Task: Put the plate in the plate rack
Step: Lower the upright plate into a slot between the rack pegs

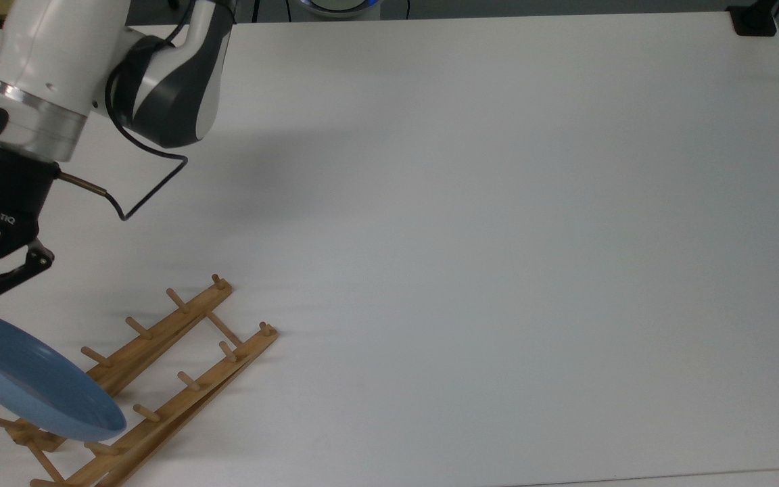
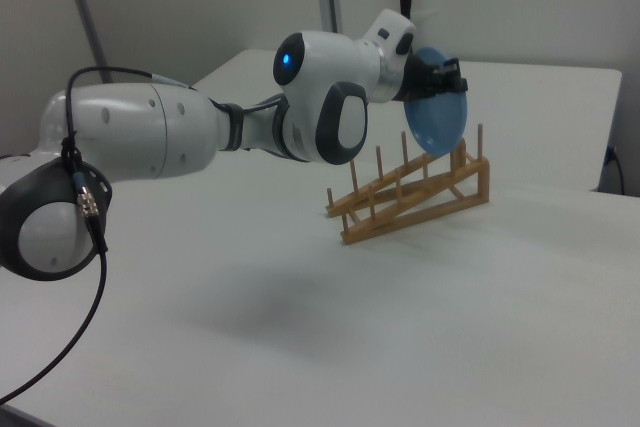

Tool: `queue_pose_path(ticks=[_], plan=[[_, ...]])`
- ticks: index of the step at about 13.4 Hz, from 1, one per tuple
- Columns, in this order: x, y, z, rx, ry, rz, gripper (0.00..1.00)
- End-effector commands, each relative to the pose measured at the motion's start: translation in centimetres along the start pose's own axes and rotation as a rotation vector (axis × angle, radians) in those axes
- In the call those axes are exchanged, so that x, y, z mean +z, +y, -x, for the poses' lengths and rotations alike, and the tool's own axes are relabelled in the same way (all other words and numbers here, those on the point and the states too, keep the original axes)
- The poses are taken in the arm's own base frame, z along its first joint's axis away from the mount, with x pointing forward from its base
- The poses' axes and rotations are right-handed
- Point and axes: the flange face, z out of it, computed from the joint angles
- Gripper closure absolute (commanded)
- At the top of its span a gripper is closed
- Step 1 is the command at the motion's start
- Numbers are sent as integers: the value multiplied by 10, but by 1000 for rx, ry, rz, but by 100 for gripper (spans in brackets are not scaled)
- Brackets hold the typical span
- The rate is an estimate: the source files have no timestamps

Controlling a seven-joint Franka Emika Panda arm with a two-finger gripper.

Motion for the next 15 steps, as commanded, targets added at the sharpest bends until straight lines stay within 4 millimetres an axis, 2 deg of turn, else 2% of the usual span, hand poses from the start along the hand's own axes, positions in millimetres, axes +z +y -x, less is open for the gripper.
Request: queue_pose_path(ticks=[1, 3, 6, 7, 9, 10, 12, 15], plan=[[11, -13, 5, -12, 6, 13, 100], [14, -25, 12, -19, -10, -5, 100], [18, -32, 22, -22, -32, -16, 100], [19, -33, 26, -24, -37, -19, 90], [19, -32, 26, -13, -37, -19, 22], [19, -32, 25, -11, -36, -18, 0], [15, -29, 21, 37, -29, -15, 0], [6, -46, 5, 111, -14, -44, 0]])
